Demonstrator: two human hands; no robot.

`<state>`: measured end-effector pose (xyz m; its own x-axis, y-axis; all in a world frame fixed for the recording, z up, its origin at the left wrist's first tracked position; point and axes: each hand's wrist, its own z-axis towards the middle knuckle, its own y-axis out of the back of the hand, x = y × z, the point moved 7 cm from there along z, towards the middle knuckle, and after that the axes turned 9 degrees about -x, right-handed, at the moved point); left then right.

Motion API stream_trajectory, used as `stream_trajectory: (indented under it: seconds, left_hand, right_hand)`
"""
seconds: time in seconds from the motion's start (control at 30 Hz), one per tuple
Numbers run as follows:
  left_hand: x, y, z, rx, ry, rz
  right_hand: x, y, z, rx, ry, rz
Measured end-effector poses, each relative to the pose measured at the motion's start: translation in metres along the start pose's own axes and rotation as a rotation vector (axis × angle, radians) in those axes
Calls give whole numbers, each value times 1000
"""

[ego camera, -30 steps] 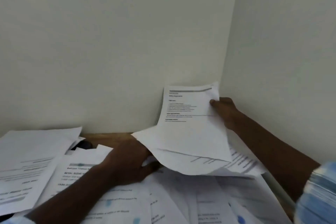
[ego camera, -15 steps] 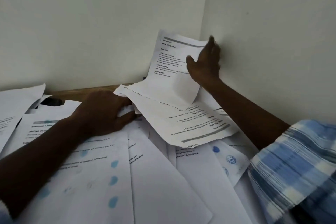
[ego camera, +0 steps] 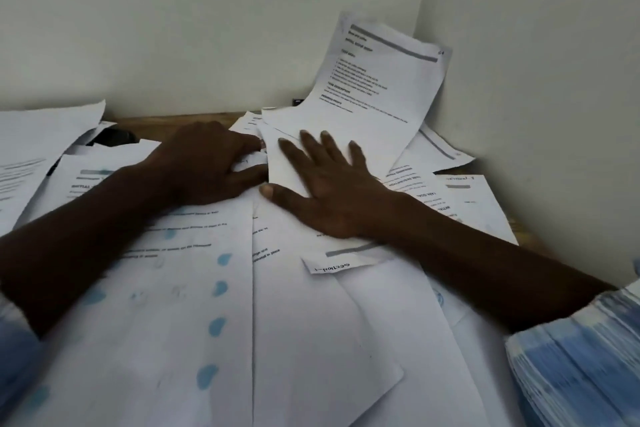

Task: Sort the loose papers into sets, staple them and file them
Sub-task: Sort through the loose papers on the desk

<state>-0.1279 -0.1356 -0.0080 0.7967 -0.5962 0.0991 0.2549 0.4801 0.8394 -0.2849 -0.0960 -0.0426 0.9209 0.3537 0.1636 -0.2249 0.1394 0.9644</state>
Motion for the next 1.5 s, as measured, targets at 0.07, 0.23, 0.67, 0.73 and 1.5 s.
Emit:
stream_trajectory:
  seconds: [0.07, 0.23, 0.67, 0.73, 1.5]
  left_hand:
    - [1, 0, 0, 4, 7, 4]
    - [0, 0, 2, 5, 0, -5]
    - [-4, 2, 2, -7, 14, -58]
    - [-3, 1, 2, 13, 23, -47]
    - [4, -8, 3, 59, 50, -68]
  right_hand:
    - [-3, 2, 1, -34, -10, -54]
    - [-1, 9, 4, -160, 57, -198]
    - [25, 21, 4, -307, 396, -80]
    - [34, 29, -1, -309, 520, 97]
    - [-13, 53, -51, 631, 106, 147]
